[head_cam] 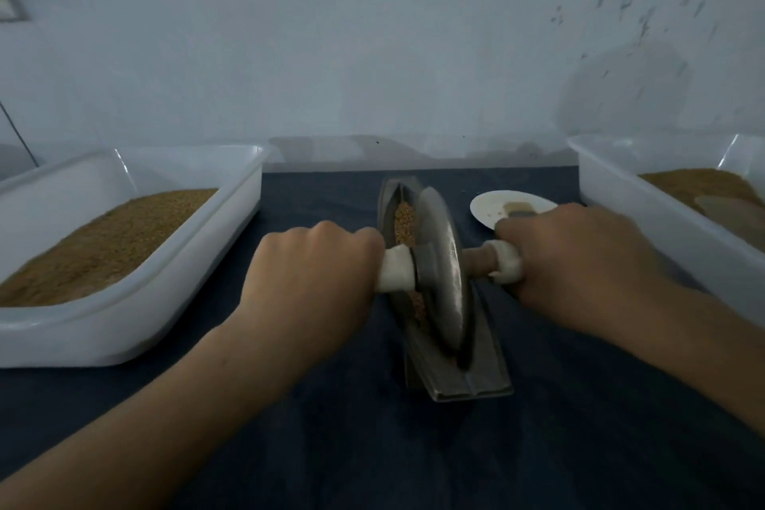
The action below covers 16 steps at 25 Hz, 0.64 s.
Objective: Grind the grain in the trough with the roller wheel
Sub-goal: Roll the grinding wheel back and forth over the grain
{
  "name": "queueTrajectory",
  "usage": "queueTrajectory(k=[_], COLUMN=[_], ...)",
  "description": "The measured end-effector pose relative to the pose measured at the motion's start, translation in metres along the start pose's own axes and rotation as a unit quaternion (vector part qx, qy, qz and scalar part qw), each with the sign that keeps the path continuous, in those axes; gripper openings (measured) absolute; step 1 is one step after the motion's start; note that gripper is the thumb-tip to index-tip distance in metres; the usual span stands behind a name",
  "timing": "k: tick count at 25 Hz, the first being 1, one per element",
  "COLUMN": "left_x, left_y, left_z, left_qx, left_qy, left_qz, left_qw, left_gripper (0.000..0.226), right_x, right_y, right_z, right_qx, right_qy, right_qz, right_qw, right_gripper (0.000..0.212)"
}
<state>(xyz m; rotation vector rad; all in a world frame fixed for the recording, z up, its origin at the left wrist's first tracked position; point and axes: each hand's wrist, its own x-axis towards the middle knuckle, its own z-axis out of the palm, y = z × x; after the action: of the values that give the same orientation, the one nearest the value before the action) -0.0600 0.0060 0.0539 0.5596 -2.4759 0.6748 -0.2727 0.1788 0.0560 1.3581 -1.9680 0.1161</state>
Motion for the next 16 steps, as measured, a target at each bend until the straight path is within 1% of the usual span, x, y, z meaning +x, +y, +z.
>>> queueTrajectory(k=[2, 3, 5, 6, 7, 9, 11, 12, 14, 15, 16], left_x=[0.006, 0.013, 0.044, 0.059, 0.072, 0.082, 0.066, 0.051, 0.019, 0.009, 0.007], left_y=[0.003, 0.004, 0.001, -0.001, -0.005, -0.008, -0.009, -0.008, -0.006, -0.007, -0.008], left_z=[0.007, 0.017, 0.042, 0.049, 0.052, 0.049, 0.04, 0.035, 0.019, 0.009, 0.004], left_qx=[0.01, 0.017, 0.008, -0.002, -0.012, -0.015, -0.017, -0.017, -0.014, -0.014, -0.012], left_qy=[-0.037, -0.052, -0.059, -0.073, -0.093, -0.122, -0.125, -0.101, -0.038, -0.02, 0.001], left_qz=[-0.013, -0.034, -0.09, -0.103, -0.108, -0.094, -0.072, -0.053, 0.006, 0.022, 0.027], left_qw=[0.999, 0.998, 0.994, 0.992, 0.99, 0.988, 0.989, 0.993, 0.999, 0.999, 1.0], left_gripper=[0.053, 0.046, 0.022, 0.009, 0.002, 0.006, 0.004, 0.011, 0.037, 0.049, 0.054], right_x=[0.006, 0.014, 0.046, 0.061, 0.074, 0.081, 0.06, 0.041, 0.006, -0.006, -0.011], right_y=[-0.003, -0.005, -0.009, -0.01, -0.009, -0.006, -0.004, -0.004, -0.002, 0.001, 0.003], right_z=[0.006, 0.017, 0.041, 0.048, 0.053, 0.052, 0.044, 0.038, 0.022, 0.014, 0.01], right_qx=[-0.019, -0.036, 0.01, 0.036, 0.047, 0.052, 0.059, 0.048, 0.04, 0.053, 0.066], right_qy=[-0.033, -0.055, -0.076, -0.091, -0.103, -0.118, -0.124, -0.099, -0.025, -0.001, 0.004], right_qz=[0.014, 0.029, 0.068, 0.077, 0.083, 0.085, 0.079, 0.062, 0.015, -0.003, -0.004], right_qw=[0.999, 0.997, 0.995, 0.992, 0.99, 0.988, 0.987, 0.992, 0.999, 0.999, 0.998], right_gripper=[0.037, 0.036, 0.036, 0.035, 0.032, 0.027, 0.031, 0.034, 0.037, 0.038, 0.038])
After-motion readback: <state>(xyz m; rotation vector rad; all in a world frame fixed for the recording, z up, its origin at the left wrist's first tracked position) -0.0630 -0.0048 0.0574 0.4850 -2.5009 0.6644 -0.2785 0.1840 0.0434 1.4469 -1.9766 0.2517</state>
